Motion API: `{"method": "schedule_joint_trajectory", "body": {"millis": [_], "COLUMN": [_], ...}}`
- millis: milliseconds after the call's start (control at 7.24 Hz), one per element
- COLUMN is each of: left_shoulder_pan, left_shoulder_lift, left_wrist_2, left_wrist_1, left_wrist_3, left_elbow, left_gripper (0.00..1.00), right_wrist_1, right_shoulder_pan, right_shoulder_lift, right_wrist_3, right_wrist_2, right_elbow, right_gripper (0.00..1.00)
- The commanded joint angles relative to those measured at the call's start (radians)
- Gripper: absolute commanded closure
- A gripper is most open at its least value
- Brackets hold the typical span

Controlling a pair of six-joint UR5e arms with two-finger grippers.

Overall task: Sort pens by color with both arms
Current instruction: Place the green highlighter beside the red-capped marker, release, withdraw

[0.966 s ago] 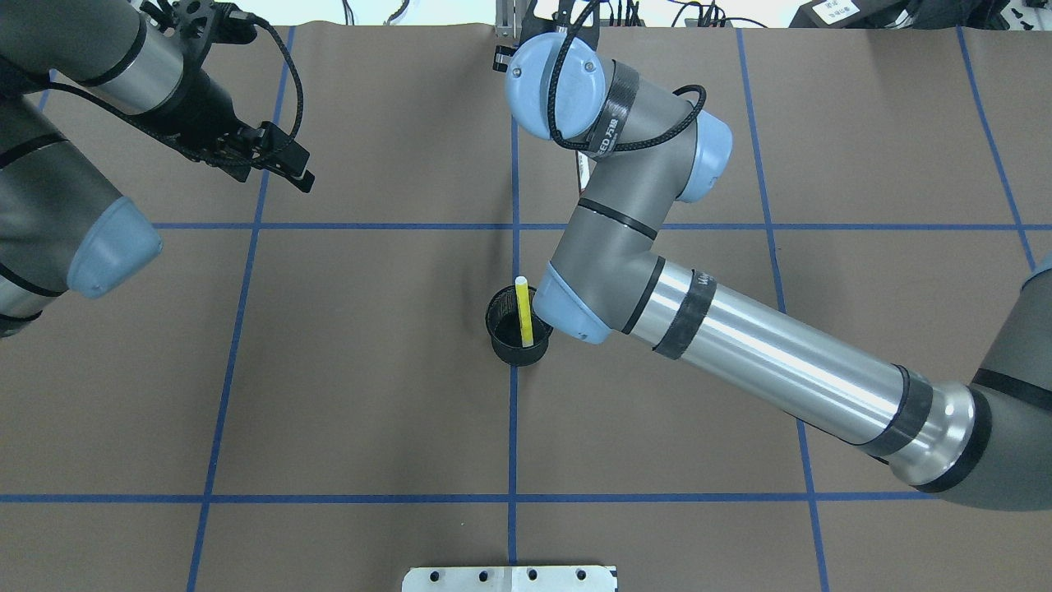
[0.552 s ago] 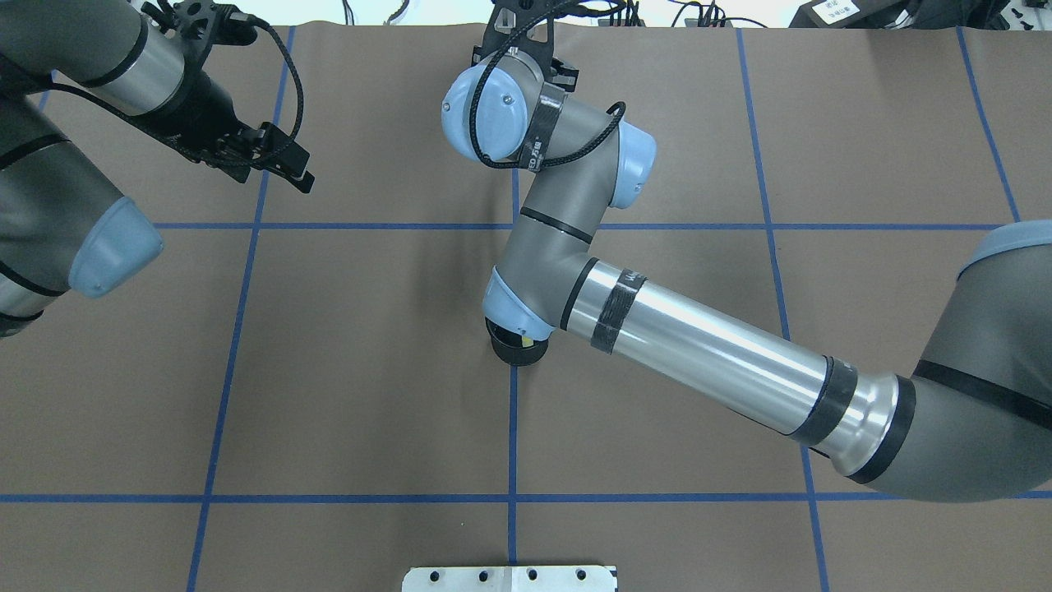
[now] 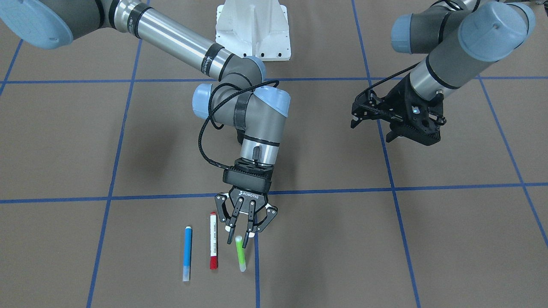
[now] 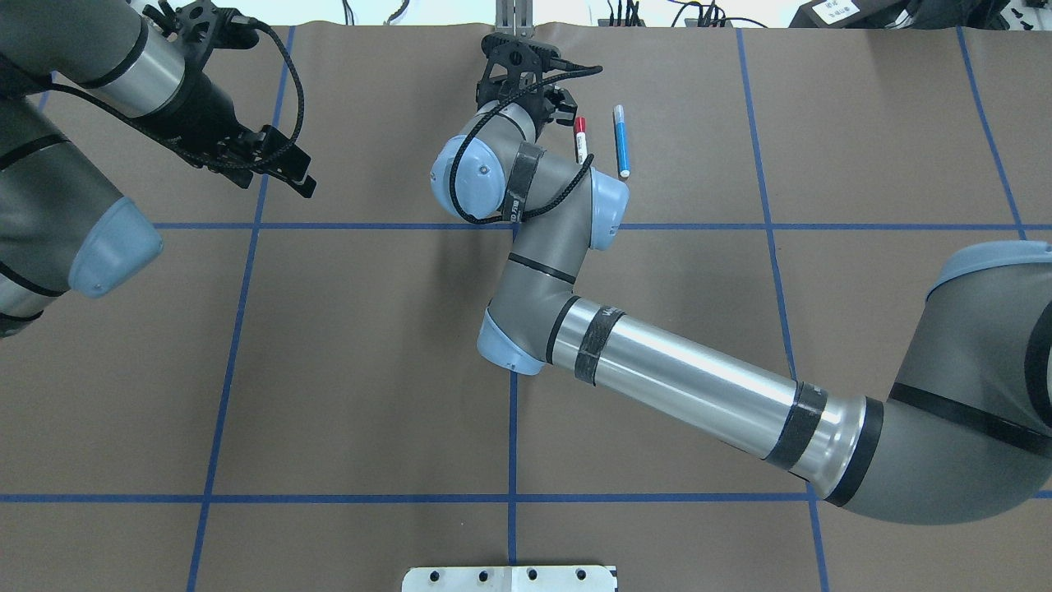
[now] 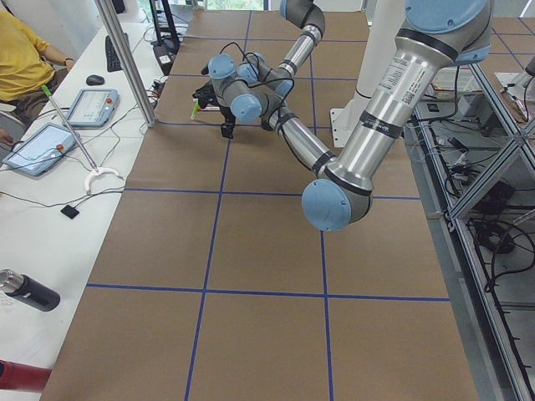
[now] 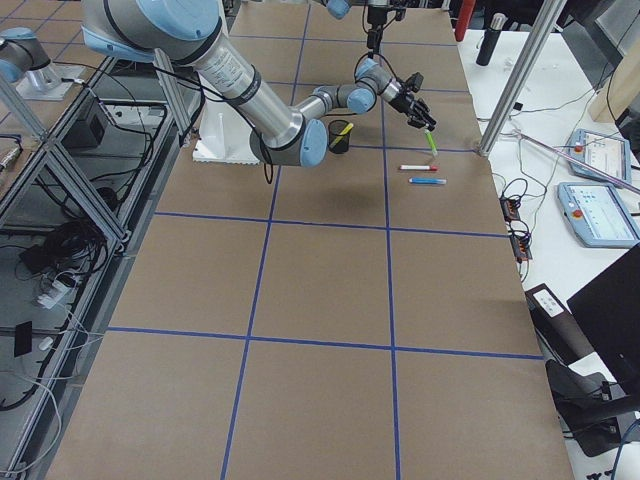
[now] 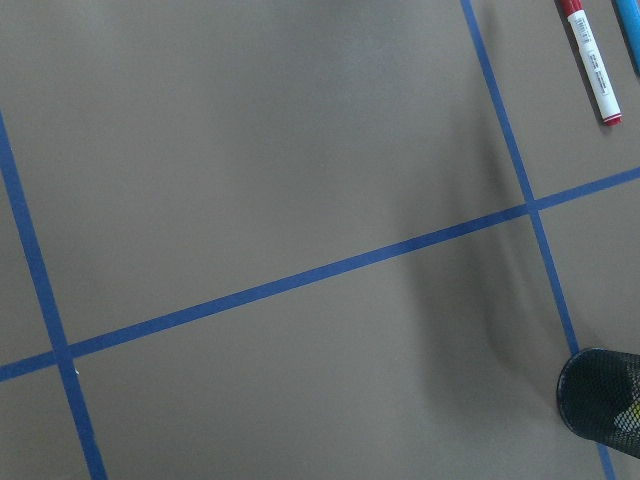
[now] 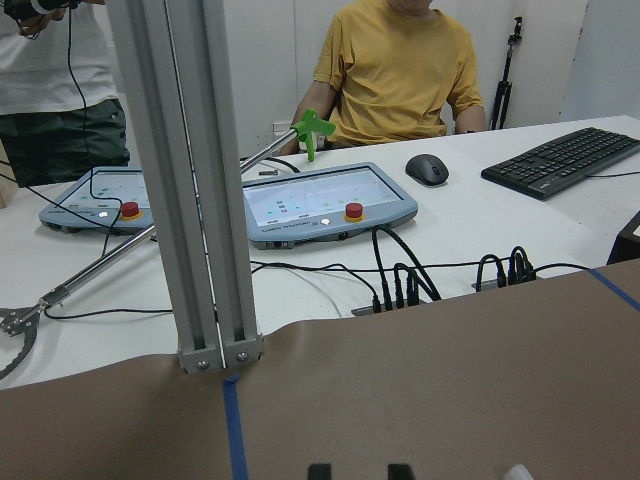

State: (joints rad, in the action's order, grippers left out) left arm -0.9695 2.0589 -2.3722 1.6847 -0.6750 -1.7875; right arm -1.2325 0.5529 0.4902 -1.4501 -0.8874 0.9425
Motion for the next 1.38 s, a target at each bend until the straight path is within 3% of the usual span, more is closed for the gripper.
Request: {"method": "schedule_joint_trajectory", "body": {"millis": [0, 276, 552, 966, 1242], "left_shoulder_pan": [0.000, 0.000, 0.002, 0.012, 0.084], "left_shoulder_lift": [0.000, 0.001, 0.003, 0.049, 0.114], "left_wrist_2": [-0.007, -0.006, -0.006, -0.001, 0.011], "left_wrist_1": [0.001, 0.000, -0.003, -0.011, -0.014], "left_wrist_3": [0.000, -0.008, -0.035, -0.203, -0.335], "left_elbow": [0.000, -0.003, -0.009, -0.015, 0.003], "left_gripper": [0.01, 0.01, 0.00, 0.00, 0.00], "right_wrist_1": [0.017, 0.047, 0.050, 0.032, -0.083], "right_shoulder_pan": [-0.007, 0.005, 0.050, 0.203, 0.310], "right_shoulder_lift": [0.001, 0.001, 0.002, 0.114, 0.204], "right_wrist_3": [-0.012, -0.010, 0.025, 0.222, 0.435], "right_wrist_2": [0.013, -0.037, -0.192, -0.637, -0.915], "right_elbow": [-0.014, -0.008, 0.031, 0.223, 0.339], "right_gripper": [0.36, 0.02, 0.02, 0.01, 0.01]}}
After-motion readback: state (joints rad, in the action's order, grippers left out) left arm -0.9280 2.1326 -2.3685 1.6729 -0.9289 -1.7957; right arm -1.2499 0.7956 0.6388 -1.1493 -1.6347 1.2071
